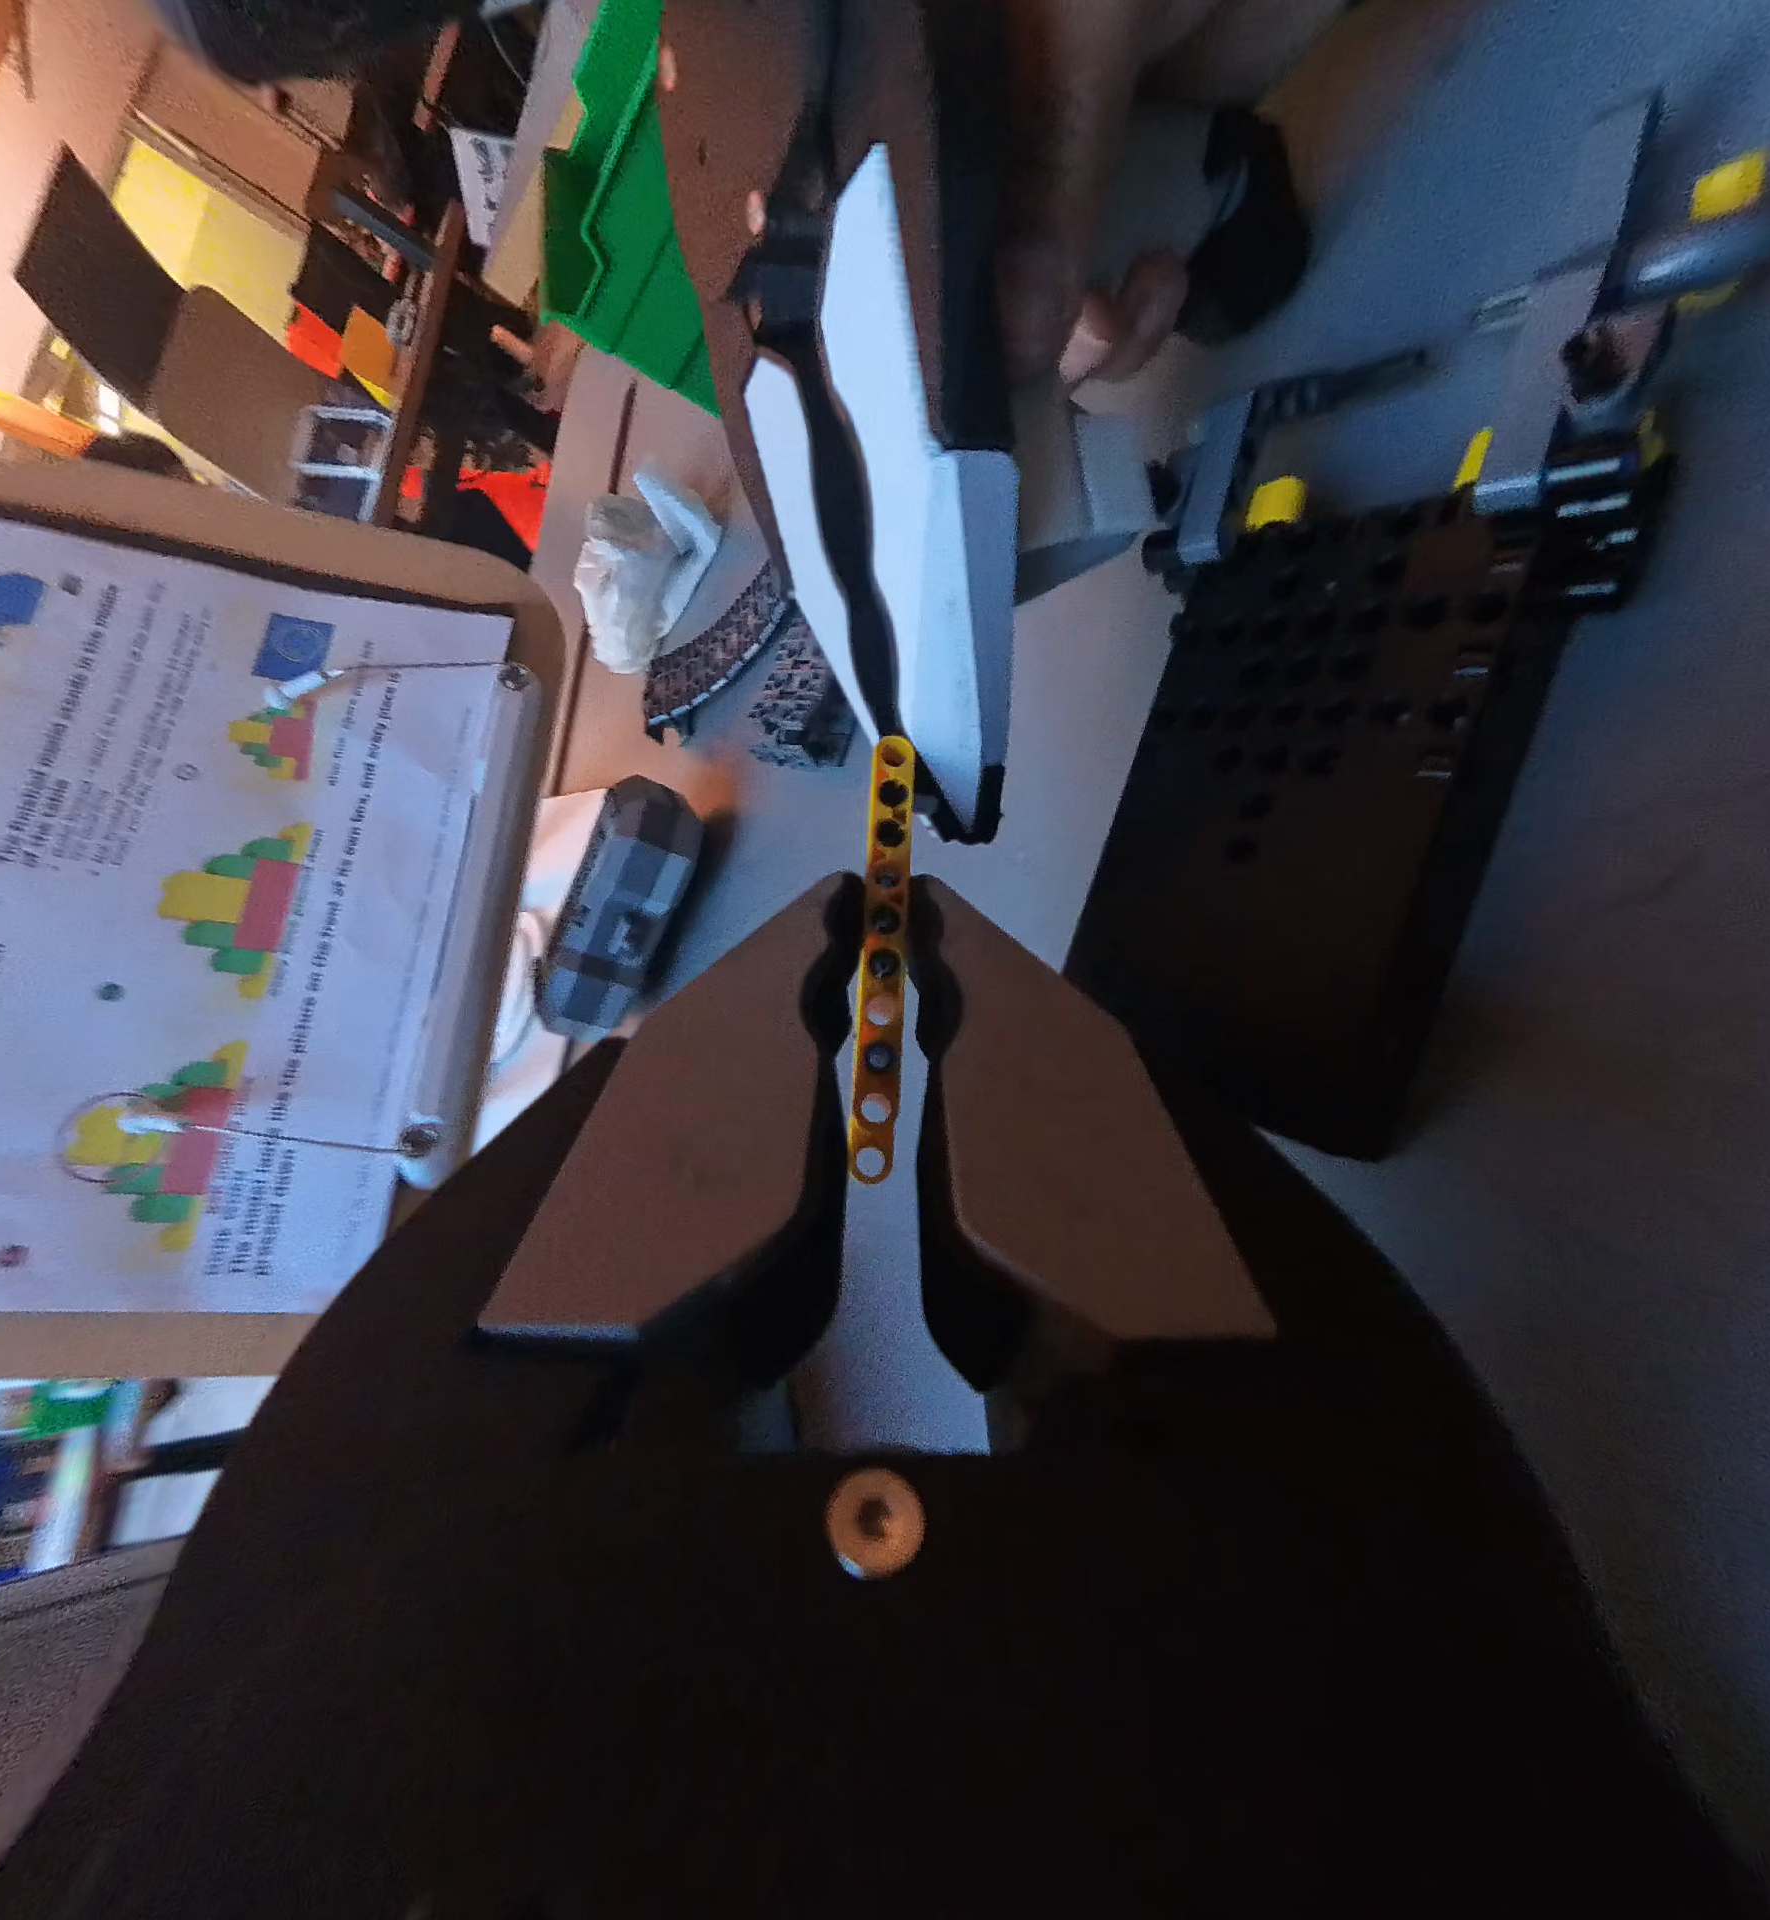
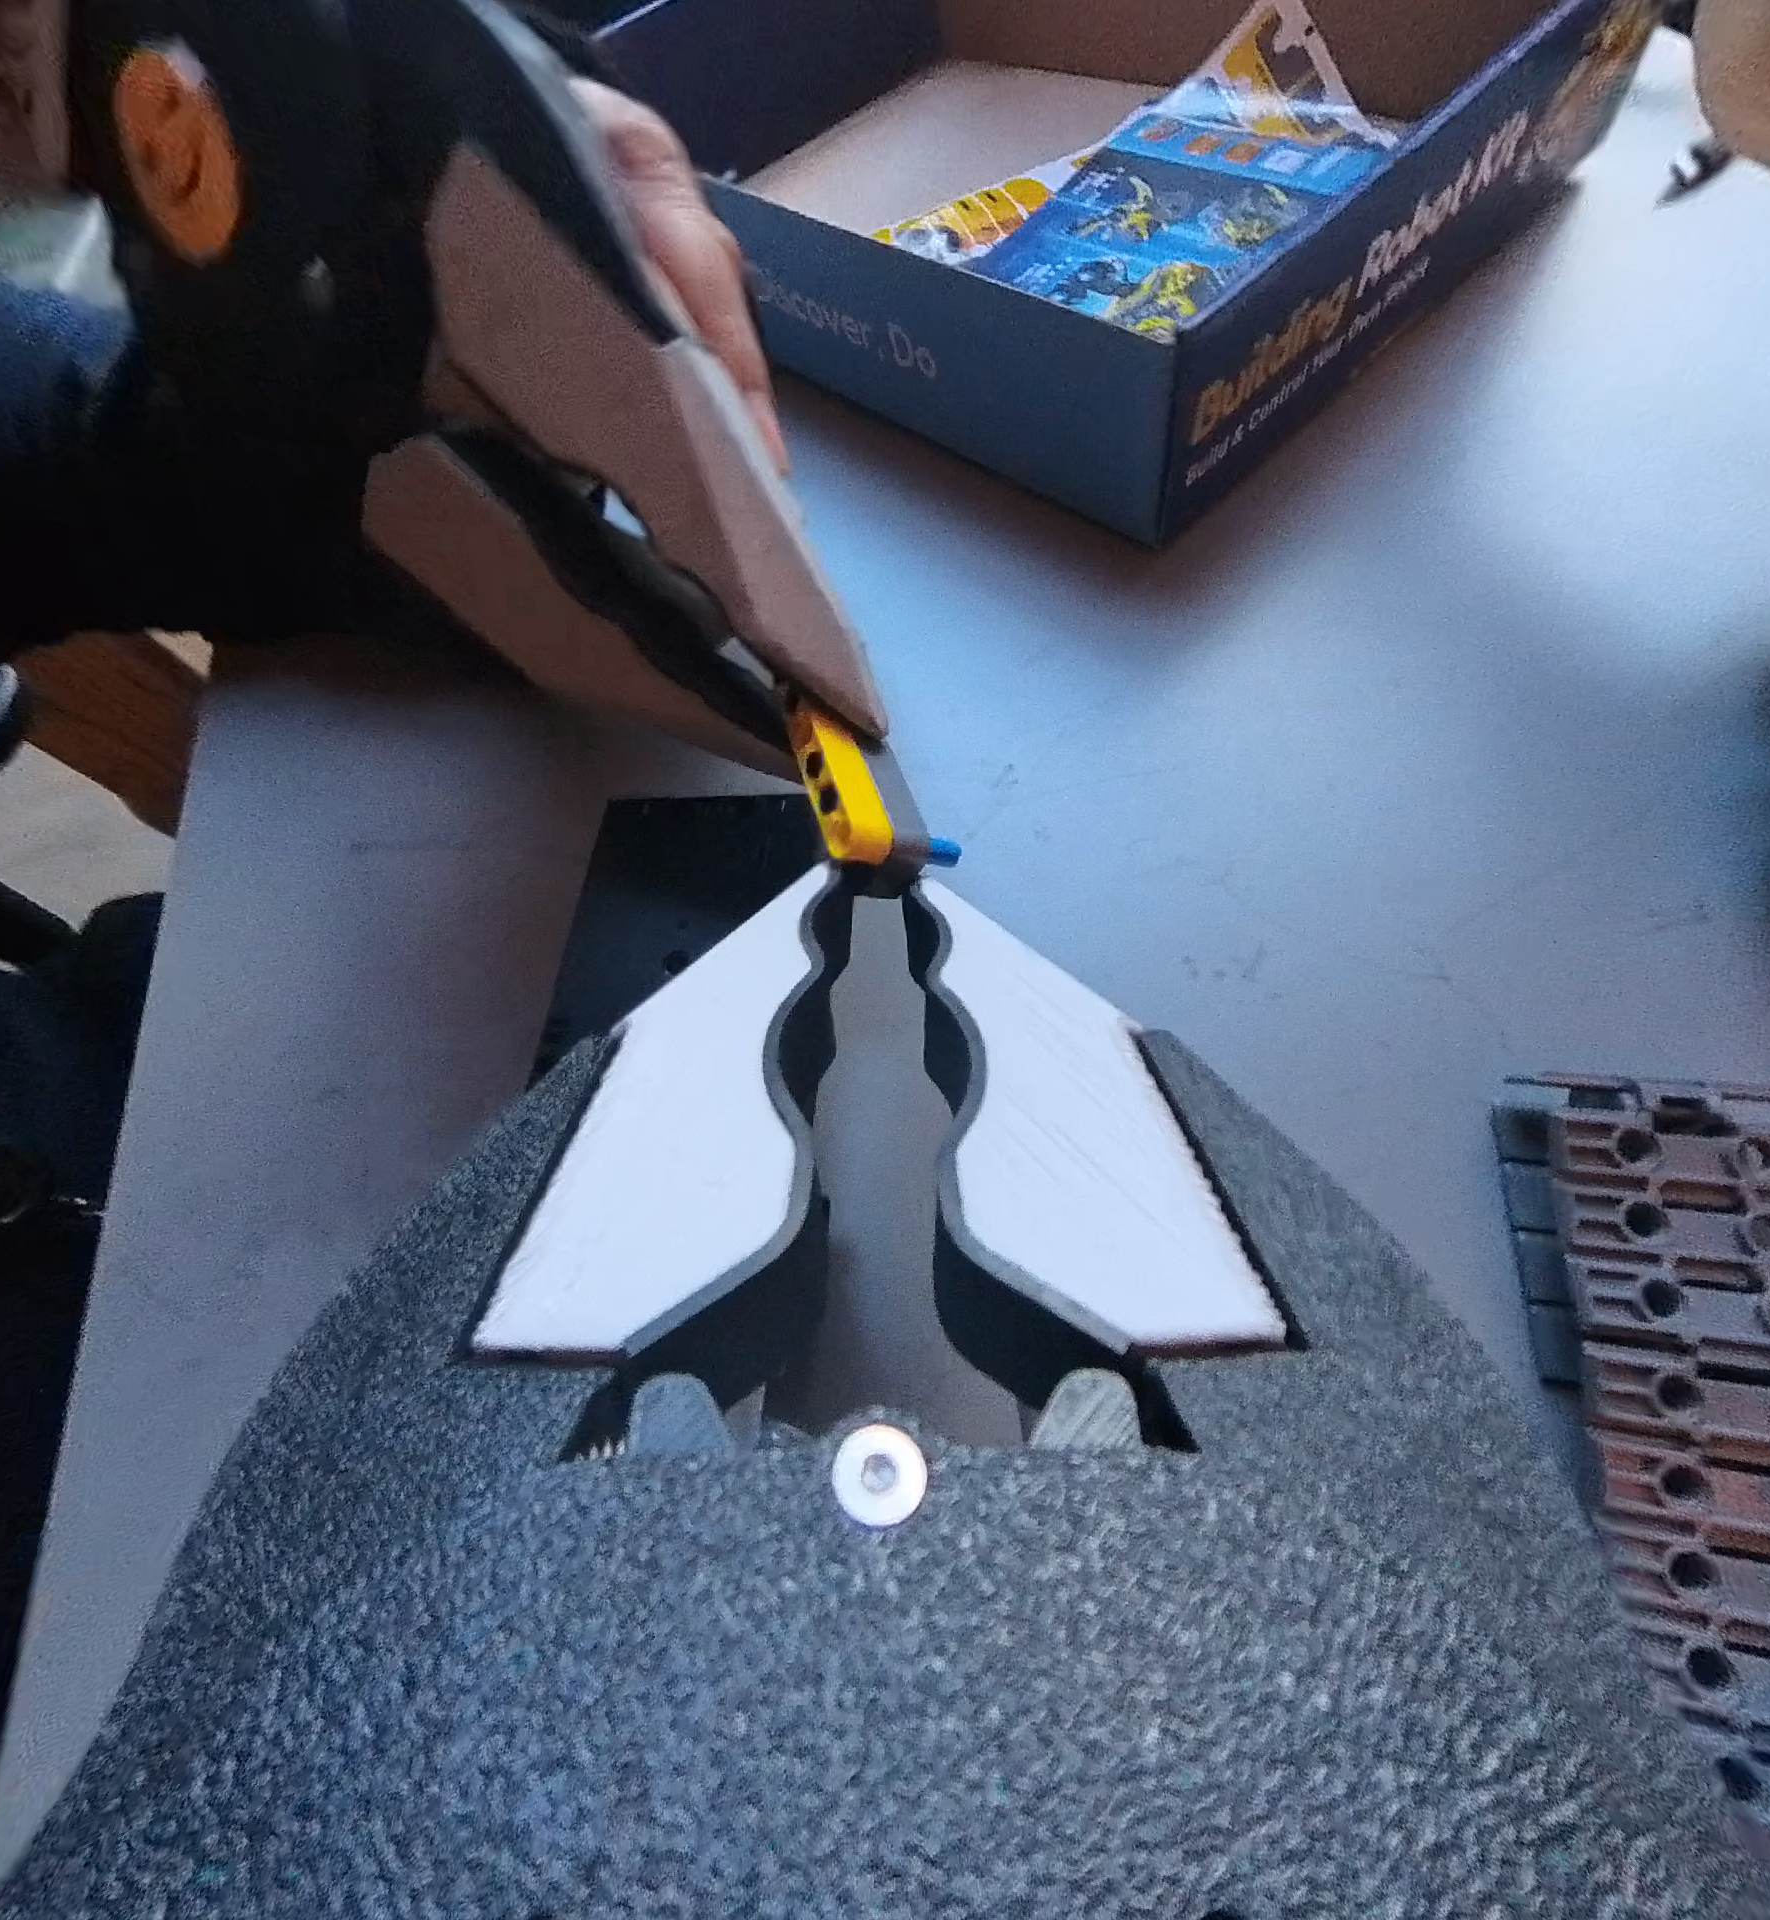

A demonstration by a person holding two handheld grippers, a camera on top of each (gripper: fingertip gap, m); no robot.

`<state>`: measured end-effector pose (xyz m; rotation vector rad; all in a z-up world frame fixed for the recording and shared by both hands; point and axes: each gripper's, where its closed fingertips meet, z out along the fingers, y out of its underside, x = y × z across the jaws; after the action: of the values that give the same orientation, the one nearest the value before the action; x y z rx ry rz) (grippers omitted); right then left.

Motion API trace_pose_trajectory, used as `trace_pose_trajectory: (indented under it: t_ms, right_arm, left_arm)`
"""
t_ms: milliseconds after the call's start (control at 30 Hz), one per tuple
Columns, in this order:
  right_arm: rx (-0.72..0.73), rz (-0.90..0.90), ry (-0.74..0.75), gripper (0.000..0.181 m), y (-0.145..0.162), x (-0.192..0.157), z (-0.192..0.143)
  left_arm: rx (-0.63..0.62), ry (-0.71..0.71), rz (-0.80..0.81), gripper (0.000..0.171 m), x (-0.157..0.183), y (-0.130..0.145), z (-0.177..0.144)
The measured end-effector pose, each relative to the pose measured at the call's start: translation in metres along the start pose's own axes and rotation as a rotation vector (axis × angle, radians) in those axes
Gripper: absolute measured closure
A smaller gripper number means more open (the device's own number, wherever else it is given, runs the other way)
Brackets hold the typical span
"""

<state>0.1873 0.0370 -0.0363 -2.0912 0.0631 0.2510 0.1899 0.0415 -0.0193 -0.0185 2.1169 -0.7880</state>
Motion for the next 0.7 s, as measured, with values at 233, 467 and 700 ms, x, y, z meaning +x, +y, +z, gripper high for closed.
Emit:
trace_pose_trajectory:
  t_ms: [233,467,700]
  right_arm:
    - [-0.002,-0.035,0.011,0.175,-0.001,-0.002,0.002]
    - [-0.018,-0.105,0.119,0.181,-0.002,0.006,0.003]
    - [0.122,0.154,-0.078,0.181,-0.017,0.001,-0.006]
  left_arm:
    - [0.147,0.182,-0.334,0.167,0.000,-0.003,-0.008]
    - [0.164,0.157,-0.359,0.165,-0.003,-0.005,-0.005]
    - [0.266,0.158,-0.486,0.165,-0.016,-0.008,-0.010]
